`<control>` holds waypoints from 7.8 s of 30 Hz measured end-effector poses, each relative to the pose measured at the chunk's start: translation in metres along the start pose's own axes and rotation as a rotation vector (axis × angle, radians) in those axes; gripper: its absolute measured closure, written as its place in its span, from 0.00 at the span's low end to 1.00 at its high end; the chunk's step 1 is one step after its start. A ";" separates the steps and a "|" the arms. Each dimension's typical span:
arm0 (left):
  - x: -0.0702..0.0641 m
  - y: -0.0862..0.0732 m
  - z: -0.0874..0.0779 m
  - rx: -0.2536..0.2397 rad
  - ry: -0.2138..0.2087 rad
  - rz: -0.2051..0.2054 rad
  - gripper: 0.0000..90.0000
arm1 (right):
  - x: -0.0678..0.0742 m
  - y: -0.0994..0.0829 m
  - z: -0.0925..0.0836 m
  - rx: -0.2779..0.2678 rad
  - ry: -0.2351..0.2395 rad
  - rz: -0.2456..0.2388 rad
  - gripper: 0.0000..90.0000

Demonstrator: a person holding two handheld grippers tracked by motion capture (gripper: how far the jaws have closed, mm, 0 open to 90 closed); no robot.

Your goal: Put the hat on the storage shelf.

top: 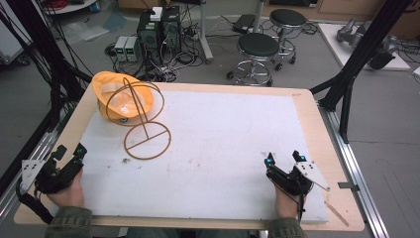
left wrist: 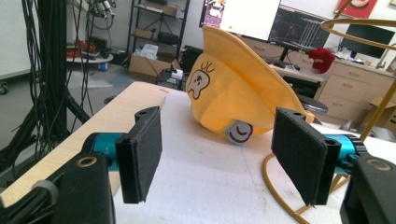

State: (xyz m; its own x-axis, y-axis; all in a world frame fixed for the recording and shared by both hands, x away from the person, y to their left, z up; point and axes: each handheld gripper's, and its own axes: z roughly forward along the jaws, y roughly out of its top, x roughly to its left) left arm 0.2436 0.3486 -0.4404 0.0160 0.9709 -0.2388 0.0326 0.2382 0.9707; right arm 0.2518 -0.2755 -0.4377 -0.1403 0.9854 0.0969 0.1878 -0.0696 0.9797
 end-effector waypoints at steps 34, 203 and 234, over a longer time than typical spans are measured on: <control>-0.027 0.044 0.030 -0.014 -0.109 0.075 0.48 | 0.002 0.000 -0.001 -0.016 -0.006 -0.022 0.12; -0.089 0.172 0.111 -0.271 -0.398 0.248 0.96 | 0.006 0.002 -0.003 -0.052 0.032 -0.030 0.12; -0.119 0.170 0.081 -0.294 -0.609 0.292 0.96 | 0.005 0.003 -0.005 -0.063 0.022 -0.026 0.12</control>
State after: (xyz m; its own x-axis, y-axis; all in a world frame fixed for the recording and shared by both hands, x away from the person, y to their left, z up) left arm 0.3279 0.2712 -0.2490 0.5383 0.8309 0.1406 -0.3258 0.0513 0.9441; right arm 0.2465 -0.2714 -0.4332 -0.1653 0.9834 0.0743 0.1219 -0.0544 0.9911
